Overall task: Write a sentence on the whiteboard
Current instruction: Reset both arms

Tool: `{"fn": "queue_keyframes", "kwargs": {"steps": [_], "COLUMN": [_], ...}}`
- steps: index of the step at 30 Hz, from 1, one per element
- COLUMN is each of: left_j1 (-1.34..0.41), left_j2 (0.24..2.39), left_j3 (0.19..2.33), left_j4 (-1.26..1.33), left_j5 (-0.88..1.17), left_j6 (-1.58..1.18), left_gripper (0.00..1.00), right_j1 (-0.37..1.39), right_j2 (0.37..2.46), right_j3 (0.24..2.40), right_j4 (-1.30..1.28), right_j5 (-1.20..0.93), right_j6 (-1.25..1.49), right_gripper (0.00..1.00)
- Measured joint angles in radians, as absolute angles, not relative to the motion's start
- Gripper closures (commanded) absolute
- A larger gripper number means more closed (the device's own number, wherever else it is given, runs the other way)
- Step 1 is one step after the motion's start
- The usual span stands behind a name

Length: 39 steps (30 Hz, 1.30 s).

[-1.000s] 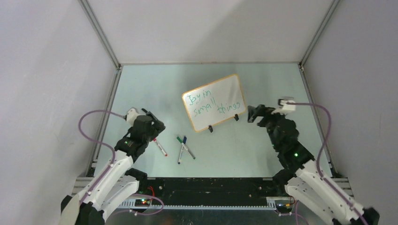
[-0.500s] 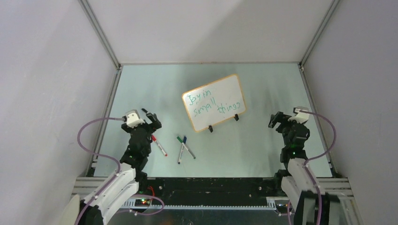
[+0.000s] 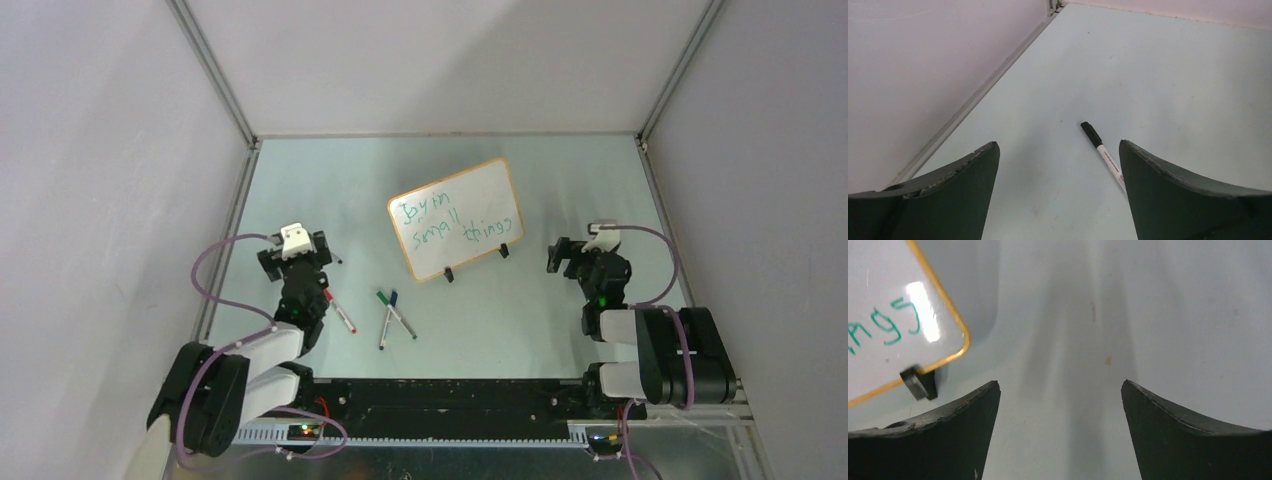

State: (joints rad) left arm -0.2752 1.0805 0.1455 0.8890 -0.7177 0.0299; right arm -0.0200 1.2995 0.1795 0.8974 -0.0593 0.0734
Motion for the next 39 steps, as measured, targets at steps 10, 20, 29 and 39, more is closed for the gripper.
{"fn": "queue_keyframes", "kwargs": {"steps": [10, 20, 29, 39], "left_j1": [-0.252, -0.069, -0.060, -0.035], "left_j2": [1.267, 1.259, 1.263, 1.263], "left_j3": [0.077, 0.117, 0.120, 0.139], "left_j4": [1.238, 1.172, 1.139, 1.090], "left_j5": [-0.737, -0.469, -0.395, -0.346], "left_j6": [0.123, 0.065, 0.042, 0.026], "left_gripper": [0.10, 0.01, 0.01, 0.01], "right_j1": [0.036, 0.041, 0.013, -0.027], "right_j2": [1.351, 1.351, 1.351, 1.352], "right_j3": [0.182, 0.182, 0.208, 0.224], "right_j4": [0.972, 0.986, 0.970, 0.947], "right_j5": [0.021, 0.038, 0.029, -0.005], "right_j6": [0.024, 0.010, 0.026, 0.041], "right_gripper": [0.13, 0.01, 0.01, 0.01]}}
